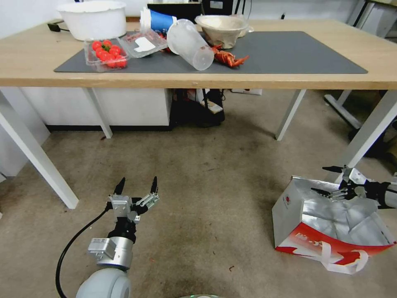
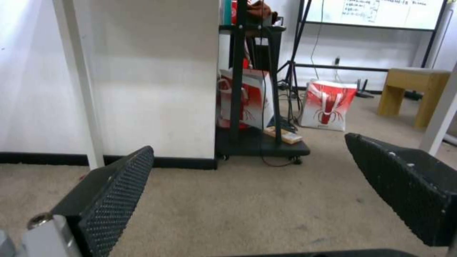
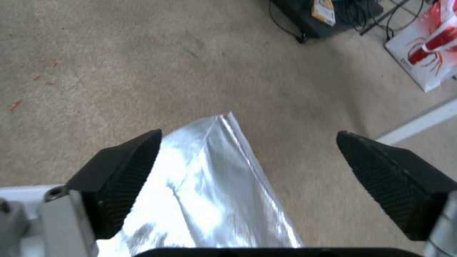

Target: Pick up the food delivery bag from the floor and place it on the table.

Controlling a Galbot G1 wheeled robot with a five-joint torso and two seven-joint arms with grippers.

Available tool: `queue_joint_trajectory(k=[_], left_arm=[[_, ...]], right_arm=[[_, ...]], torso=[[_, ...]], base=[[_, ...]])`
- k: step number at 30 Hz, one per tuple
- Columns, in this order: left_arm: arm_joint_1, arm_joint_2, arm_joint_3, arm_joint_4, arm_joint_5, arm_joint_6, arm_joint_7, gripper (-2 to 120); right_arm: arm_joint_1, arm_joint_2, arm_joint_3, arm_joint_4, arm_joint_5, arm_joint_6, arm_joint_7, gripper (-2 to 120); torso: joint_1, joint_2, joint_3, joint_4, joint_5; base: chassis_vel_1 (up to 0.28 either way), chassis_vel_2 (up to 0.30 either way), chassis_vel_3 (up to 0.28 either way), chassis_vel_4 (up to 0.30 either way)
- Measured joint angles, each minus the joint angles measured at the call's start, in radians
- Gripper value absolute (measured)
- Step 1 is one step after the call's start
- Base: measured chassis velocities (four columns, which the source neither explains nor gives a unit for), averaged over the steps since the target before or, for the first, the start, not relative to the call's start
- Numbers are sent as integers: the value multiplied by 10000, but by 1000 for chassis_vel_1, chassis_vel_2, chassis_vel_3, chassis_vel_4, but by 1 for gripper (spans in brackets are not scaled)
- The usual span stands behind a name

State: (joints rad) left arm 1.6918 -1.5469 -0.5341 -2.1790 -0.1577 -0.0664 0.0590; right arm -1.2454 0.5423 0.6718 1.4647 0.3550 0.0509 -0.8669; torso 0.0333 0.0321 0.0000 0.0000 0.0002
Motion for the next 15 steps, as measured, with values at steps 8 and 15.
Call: queue_joint_trajectory(k=[8, 15], left_arm=[[11, -34, -19, -32, 5, -18, 7, 100], [-1, -100, -13, -49, 15, -14, 22, 100]], right_arm=[[1403, 36, -1267, -799, -595, 275, -122, 100], [2582, -46, -2374, -1647, -944, 426, -733, 100]], torso=[[0, 1, 0, 1, 0], [0, 2, 0, -1, -1]], base=[[0, 0, 0, 0], [0, 0, 0, 0]])
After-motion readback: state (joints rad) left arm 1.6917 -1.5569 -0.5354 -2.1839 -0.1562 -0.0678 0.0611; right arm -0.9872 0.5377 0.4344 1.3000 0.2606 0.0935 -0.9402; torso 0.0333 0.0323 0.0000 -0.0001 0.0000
